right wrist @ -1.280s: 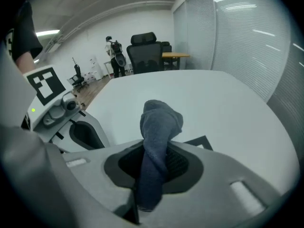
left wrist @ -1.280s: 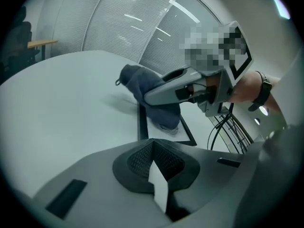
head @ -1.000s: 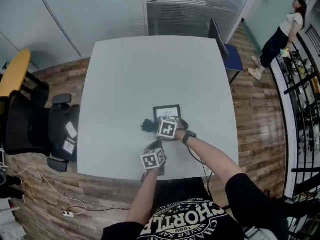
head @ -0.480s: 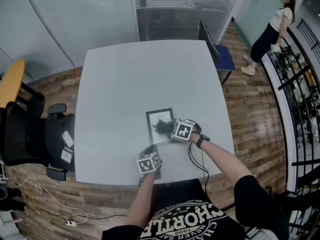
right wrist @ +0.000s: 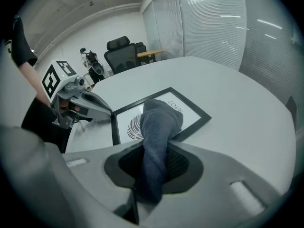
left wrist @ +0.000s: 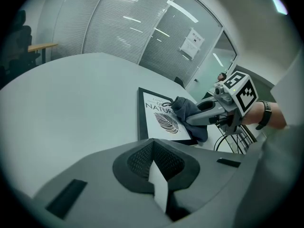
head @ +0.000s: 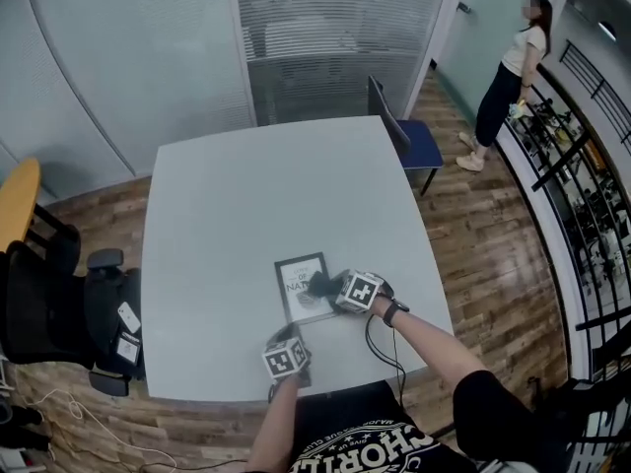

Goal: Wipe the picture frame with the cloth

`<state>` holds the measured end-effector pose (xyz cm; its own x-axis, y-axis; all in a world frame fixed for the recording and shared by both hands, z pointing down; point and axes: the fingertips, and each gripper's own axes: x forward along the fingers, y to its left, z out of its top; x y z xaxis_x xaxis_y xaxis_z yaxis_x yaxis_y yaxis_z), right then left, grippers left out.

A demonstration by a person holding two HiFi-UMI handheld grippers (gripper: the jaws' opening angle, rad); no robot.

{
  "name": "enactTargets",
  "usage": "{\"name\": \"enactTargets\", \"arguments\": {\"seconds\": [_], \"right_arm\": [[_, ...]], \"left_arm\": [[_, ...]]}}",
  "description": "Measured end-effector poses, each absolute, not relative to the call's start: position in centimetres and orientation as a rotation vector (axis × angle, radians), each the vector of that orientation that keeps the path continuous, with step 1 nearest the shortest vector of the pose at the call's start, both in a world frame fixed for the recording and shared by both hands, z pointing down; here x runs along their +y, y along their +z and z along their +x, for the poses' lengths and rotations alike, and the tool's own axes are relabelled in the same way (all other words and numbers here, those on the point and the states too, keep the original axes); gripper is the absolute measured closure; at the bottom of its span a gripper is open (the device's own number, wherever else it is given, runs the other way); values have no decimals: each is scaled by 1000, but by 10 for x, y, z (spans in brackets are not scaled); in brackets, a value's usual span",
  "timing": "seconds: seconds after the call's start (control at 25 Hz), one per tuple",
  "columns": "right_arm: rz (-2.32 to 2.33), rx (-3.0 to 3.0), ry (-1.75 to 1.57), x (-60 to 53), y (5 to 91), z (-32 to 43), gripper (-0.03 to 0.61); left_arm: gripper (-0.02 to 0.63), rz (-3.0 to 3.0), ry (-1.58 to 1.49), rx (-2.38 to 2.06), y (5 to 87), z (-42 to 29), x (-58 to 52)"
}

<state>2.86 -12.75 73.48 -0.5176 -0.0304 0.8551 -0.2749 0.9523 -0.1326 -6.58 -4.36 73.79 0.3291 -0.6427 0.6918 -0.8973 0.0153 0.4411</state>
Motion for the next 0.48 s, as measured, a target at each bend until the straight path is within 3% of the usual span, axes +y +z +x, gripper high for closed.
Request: {"name": "enactTargets", "arguments": {"seconds": [0.48], "right_arm": [[381, -2164, 454, -138, 742, 45, 497]], "left_arm": [[617, 1705, 347, -1392, 739, -63, -42]]}}
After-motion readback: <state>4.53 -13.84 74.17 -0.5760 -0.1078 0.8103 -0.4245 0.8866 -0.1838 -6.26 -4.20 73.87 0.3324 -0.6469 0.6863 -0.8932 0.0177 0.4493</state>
